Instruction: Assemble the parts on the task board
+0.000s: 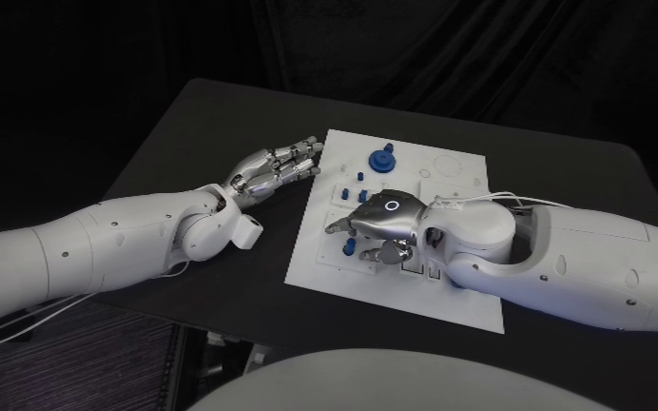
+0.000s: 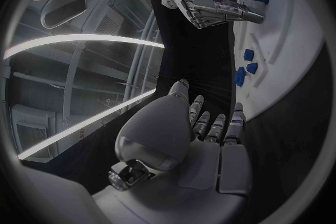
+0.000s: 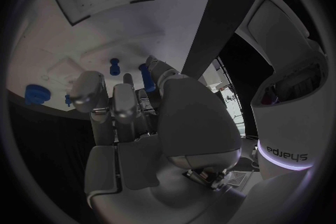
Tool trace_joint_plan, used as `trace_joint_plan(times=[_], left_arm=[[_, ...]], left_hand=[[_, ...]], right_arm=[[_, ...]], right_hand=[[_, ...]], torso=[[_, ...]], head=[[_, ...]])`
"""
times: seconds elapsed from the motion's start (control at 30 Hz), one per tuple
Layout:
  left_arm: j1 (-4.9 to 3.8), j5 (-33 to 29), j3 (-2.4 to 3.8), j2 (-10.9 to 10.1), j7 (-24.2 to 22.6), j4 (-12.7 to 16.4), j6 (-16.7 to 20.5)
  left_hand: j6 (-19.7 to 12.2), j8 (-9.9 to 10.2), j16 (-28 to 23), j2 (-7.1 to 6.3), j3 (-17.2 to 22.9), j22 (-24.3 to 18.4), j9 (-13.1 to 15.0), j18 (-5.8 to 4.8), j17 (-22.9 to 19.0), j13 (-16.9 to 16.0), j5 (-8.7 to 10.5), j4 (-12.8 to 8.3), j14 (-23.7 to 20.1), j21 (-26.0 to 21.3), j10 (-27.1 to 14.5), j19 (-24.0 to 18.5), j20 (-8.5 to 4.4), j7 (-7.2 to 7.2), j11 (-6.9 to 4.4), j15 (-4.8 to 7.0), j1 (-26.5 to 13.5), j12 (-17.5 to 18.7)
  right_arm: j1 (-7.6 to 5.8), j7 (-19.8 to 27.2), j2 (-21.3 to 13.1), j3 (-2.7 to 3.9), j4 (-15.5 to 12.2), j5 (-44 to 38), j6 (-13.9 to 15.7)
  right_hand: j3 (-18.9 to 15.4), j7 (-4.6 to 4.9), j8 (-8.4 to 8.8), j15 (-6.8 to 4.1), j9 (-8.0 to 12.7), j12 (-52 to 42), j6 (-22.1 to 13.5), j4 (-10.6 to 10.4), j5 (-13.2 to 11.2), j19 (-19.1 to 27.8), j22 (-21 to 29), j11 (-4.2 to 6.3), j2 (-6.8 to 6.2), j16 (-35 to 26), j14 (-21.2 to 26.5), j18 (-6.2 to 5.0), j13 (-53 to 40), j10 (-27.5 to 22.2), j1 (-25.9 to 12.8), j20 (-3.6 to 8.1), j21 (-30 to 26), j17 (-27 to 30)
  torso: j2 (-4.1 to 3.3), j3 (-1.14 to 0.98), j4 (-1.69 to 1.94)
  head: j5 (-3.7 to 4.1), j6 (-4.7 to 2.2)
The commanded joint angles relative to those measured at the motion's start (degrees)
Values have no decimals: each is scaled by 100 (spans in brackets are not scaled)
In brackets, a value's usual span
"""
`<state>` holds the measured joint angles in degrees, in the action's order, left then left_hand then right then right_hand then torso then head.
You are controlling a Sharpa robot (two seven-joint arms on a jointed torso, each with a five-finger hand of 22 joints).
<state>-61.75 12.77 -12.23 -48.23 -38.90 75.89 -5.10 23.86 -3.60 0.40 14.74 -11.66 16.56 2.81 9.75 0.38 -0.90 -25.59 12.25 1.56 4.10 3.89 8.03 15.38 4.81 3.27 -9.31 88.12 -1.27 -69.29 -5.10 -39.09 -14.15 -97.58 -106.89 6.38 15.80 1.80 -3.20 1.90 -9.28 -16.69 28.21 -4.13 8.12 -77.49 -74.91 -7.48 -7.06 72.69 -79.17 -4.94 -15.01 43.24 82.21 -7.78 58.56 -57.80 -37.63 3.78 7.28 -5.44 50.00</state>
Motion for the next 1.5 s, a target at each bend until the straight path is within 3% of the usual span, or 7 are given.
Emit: trace_joint_plan(times=[0.03,0.5,0.7,0.87,1.07,1.23,1.5], left_arm=[[10,-30,5,-22,-206,31,-34],[11,-30,5,-87,-518,121,204],[11,-30,5,-96,-604,153,278],[11,-30,5,-114,-698,195,394],[12,-30,5,-120,-765,191,414],[13,-30,5,-127,-769,190,391],[16,-30,5,-127,-704,126,332]], left_hand=[[-35,7,13,13,28,-8,-5,38,3,-3,21,0,-27,15,-20,-26,3,3,27,-16,17,-19],[236,-79,21,7,-2,-28,27,61,8,-27,-46,159,-13,30,111,-18,-78,-7,10,122,-85,-81],[270,-88,15,-1,-22,-92,26,65,4,-53,-38,260,-27,16,241,-49,-126,-8,41,205,-91,-159],[257,-82,-12,-21,0,-341,20,66,-14,-55,-72,320,-88,-91,254,-241,-313,-16,74,368,6,-206],[282,-87,-36,-75,-11,-452,21,21,-34,-58,-102,367,-147,-142,262,-339,-531,-15,68,505,65,-247],[273,-85,-39,-102,-19,-461,20,1,-37,-57,-115,362,-155,-143,256,-343,-564,-22,58,517,82,-251],[217,-69,-40,-117,-19,-461,12,-25,-38,-50,-123,358,-156,-140,214,-339,-565,-16,59,495,104,-237]], right_arm=[[-40,81,-163,7,-136,79,658],[-799,265,-1624,13,-706,2022,1832],[-864,-214,-2188,-1,-742,2571,1348],[-719,-941,-2558,-6,-866,2407,1010],[-417,-1855,-2813,-9,-1085,1667,971],[-277,-2231,-2930,-12,-1221,1445,924],[-134,-2696,-3065,-14,-1384,1323,682]], right_hand=[[-99,4,-16,2,37,-20,30,-21,7,57,-681,-39,60,-28,57,-125,2,-287,116,-2,-87,41],[-90,410,-350,109,-70,-507,1339,-69,383,-425,-924,-55,438,618,-401,51,275,43,254,-81,960,-845],[-296,468,-475,-358,-80,-2192,1829,-445,145,-375,-900,523,317,526,-375,28,-700,1210,-180,316,923,-698],[-761,446,-1157,-419,-548,-6294,2408,-789,1,-349,-861,583,354,441,-402,11,-5473,2951,-722,393,765,-590],[-1096,298,-1977,-545,-1345,-7278,2204,-1068,117,-753,-1094,717,366,956,-772,176,-7367,4565,-1295,514,1649,-1563],[-1140,227,-2546,-588,-1996,-7331,2126,-1213,277,-901,-1199,767,467,1100,-839,255,-7499,4676,-1618,552,2067,-1827],[-1159,165,-2686,-638,-2428,-7331,2126,-1246,867,-1089,-1361,818,639,1463,-970,380,-7499,4676,-2393,604,2675,-2530]], torso=[[0,3,4],[-13,-6,-4],[-3,12,-7],[11,17,-35],[0,14,-36],[6,15,-5],[2,8,-12]], head=[[49,0],[275,0],[375,0],[424,0],[593,0],[875,0],[1764,0]])
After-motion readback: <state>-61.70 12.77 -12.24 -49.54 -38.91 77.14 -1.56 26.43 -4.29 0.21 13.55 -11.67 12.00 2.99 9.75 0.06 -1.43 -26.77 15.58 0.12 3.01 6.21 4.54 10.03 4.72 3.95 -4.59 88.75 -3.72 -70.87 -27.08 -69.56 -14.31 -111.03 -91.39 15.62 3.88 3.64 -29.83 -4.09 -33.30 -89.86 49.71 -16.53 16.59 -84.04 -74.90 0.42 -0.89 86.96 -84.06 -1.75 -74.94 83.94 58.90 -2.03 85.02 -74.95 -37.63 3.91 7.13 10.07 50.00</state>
